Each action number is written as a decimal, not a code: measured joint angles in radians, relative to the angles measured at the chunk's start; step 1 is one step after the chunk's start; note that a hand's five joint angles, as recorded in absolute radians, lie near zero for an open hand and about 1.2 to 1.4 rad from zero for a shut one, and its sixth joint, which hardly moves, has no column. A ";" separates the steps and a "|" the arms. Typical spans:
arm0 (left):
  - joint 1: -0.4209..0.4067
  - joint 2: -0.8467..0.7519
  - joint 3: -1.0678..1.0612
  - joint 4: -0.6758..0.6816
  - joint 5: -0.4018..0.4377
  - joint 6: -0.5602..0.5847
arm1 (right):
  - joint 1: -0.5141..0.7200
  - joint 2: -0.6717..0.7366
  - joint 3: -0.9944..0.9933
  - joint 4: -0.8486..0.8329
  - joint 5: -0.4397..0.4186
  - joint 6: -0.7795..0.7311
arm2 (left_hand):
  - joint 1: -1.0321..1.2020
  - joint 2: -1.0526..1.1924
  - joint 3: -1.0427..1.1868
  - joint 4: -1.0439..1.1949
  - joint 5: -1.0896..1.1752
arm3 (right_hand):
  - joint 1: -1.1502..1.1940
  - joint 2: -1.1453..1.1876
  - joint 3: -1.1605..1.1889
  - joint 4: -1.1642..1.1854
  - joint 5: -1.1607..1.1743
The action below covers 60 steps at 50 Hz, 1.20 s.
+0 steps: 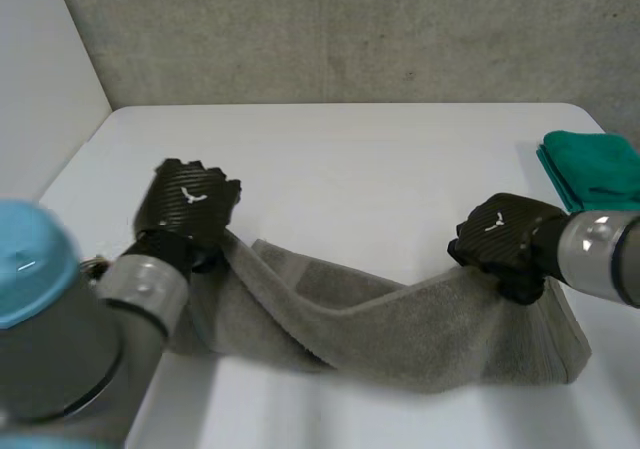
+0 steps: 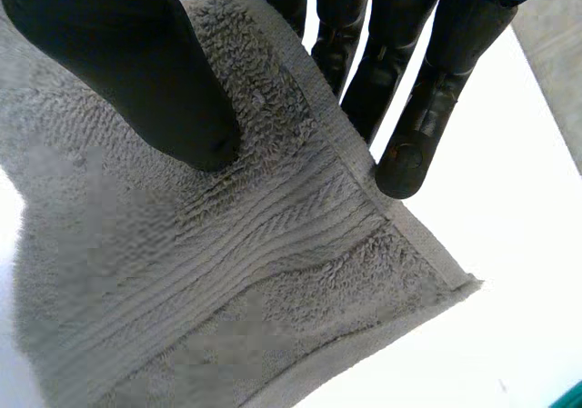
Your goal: Fold the laundry.
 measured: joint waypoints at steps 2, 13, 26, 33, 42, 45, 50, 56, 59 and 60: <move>0.002 -0.067 0.061 -0.003 -0.002 0.004 | 0.004 0.088 -0.078 -0.043 0.031 0.019 | 0.000 0.000 0.000 0.000 0.000 | 0.000 0.009 0.000 0.000 0.000; 0.043 -0.231 0.473 0.024 -0.008 0.018 | 0.012 0.254 -0.468 -0.386 0.110 0.296 | 0.000 0.000 0.000 0.000 0.000 | 0.000 0.009 0.000 0.000 0.000; 0.062 -0.124 0.504 0.163 -0.013 0.004 | 0.022 0.182 -0.427 -0.694 0.116 0.508 | 0.000 0.000 0.000 0.000 0.000 | -0.001 0.009 0.000 0.000 0.009; 0.060 -0.121 0.280 0.171 -0.009 0.002 | 0.039 0.181 -0.246 -0.680 0.103 0.482 | 0.000 0.000 0.000 0.000 0.000 | -0.001 0.009 0.000 0.002 0.009; 0.042 -0.137 0.022 0.169 -0.009 0.002 | 0.040 0.210 0.104 -0.697 0.059 0.400 | 0.000 0.000 0.000 -0.001 0.000 | -0.001 0.009 0.000 0.002 0.009; 0.034 -0.135 -0.006 0.169 -0.009 0.002 | 0.040 0.213 0.143 -0.699 0.055 0.383 | 0.000 0.000 0.000 -0.001 0.000 | -0.001 0.009 0.000 0.002 0.009; 0.006 -0.091 -0.083 0.169 -0.008 0.002 | 0.034 0.182 0.256 -0.700 0.049 0.343 | 0.000 0.000 0.000 -0.001 0.000 | -0.146 -0.216 -0.213 -0.231 -0.180; 0.002 -0.040 -0.111 0.170 -0.008 0.001 | 0.005 0.111 0.318 -0.695 0.043 0.344 | 0.000 0.000 0.000 -0.001 0.000 | -0.387 -0.518 -0.516 -0.542 -0.491; 0.002 -0.022 -0.118 0.170 -0.008 0.000 | -0.012 0.091 0.340 -0.693 0.034 0.346 | 0.000 0.000 0.000 -0.002 0.000 | -0.439 -0.582 -0.584 -0.608 -0.565; 0.003 -0.016 -0.120 0.170 -0.009 0.000 | -0.018 0.087 0.345 -0.693 0.030 0.346 | 0.000 0.000 0.000 -0.002 0.000 | -0.439 -0.582 -0.584 -0.608 -0.565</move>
